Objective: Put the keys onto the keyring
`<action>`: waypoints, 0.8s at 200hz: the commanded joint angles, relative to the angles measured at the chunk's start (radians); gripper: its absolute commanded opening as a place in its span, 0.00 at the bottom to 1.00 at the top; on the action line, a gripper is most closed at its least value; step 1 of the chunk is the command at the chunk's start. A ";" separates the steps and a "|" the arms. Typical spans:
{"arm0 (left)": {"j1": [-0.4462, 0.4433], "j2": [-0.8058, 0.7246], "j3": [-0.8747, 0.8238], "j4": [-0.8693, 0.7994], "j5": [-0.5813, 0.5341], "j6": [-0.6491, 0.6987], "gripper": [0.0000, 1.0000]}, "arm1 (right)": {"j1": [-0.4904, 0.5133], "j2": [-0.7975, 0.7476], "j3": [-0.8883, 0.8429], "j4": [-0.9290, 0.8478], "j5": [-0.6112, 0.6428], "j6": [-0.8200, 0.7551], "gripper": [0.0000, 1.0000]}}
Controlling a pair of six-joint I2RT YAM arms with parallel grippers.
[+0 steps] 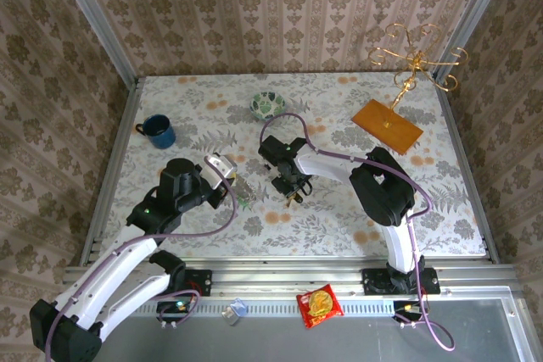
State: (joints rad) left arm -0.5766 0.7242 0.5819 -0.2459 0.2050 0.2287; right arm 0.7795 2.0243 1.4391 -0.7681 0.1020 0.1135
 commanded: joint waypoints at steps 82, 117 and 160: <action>-0.006 -0.002 0.001 0.022 -0.001 -0.002 0.00 | 0.000 -0.056 0.024 -0.062 0.037 -0.014 0.02; -0.006 0.003 0.010 0.017 0.006 0.003 0.00 | 0.000 -0.159 -0.010 -0.028 0.030 -0.034 0.00; -0.009 0.025 0.033 0.010 0.047 0.000 0.00 | -0.008 -0.392 -0.149 0.139 -0.126 -0.132 0.00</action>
State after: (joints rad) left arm -0.5766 0.7437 0.5819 -0.2466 0.2138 0.2287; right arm 0.7788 1.7611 1.3579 -0.7265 0.0803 0.0563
